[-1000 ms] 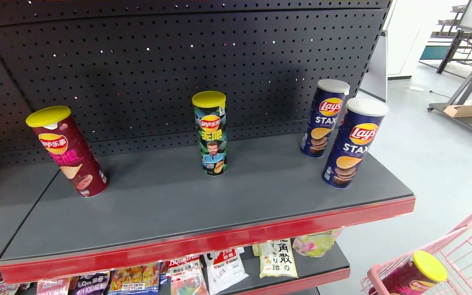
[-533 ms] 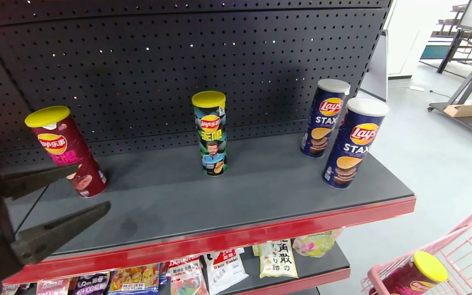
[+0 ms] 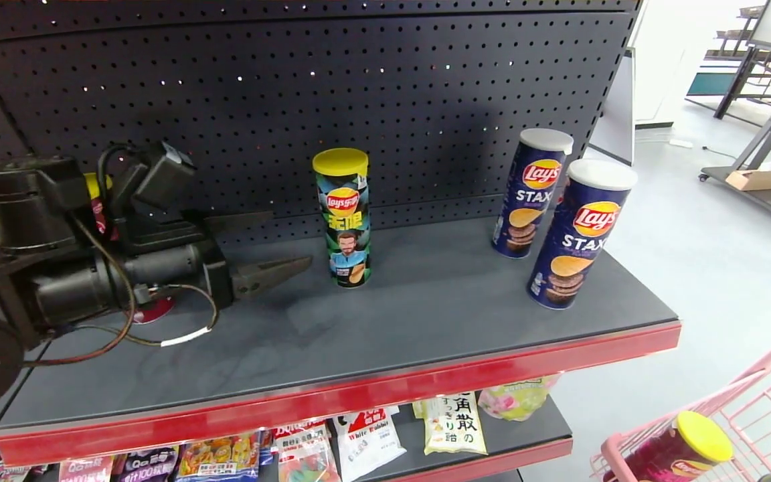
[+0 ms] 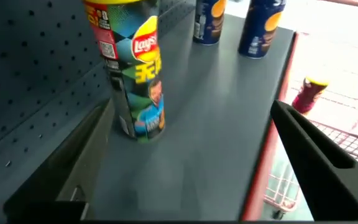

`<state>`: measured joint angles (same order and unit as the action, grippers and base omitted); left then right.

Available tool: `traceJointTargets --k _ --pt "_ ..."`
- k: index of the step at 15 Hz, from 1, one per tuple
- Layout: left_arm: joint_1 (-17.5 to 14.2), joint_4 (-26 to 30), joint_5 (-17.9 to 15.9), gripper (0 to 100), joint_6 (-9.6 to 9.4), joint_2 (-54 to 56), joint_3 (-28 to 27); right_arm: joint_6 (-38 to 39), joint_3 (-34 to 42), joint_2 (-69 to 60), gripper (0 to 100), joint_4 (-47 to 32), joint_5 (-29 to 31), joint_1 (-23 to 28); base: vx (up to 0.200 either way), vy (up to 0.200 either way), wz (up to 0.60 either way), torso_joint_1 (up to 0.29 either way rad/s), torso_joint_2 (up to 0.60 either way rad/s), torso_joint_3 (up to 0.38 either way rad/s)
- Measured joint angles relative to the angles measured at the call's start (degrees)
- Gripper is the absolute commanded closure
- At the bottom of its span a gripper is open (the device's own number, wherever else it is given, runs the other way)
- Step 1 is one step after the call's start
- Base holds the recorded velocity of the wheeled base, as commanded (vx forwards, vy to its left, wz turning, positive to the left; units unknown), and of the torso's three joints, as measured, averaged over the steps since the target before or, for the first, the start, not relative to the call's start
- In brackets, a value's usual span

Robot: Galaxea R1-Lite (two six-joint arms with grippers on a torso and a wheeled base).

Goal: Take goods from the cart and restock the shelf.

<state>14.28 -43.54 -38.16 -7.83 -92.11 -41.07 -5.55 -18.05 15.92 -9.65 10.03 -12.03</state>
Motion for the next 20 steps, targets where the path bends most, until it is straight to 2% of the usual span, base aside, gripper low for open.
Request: traceJointTargets --k 6,17,20 --pt "0.3 -1.9 -0.3 0 -0.95 -10.7 -8.3 0.0 -0.3 0.2 100 0.0 0.1 0.1 0.0 0.0 0.0 0.0 0.0 0.0" --pt "0.3 -1.9 -0.4 0 -0.51 -22.5 -23.8 0.0 -0.3 0.5 100 0.0 0.2 0.2 0.0 0.0 0.0 0.0 0.0 0.0" --pt "1.0 -1.8 -1.1 0 -0.27 -24.7 -26.3 0.0 -0.6 1.0 100 0.0 0.2 0.2 0.0 0.0 0.0 0.0 0.0 0.0"
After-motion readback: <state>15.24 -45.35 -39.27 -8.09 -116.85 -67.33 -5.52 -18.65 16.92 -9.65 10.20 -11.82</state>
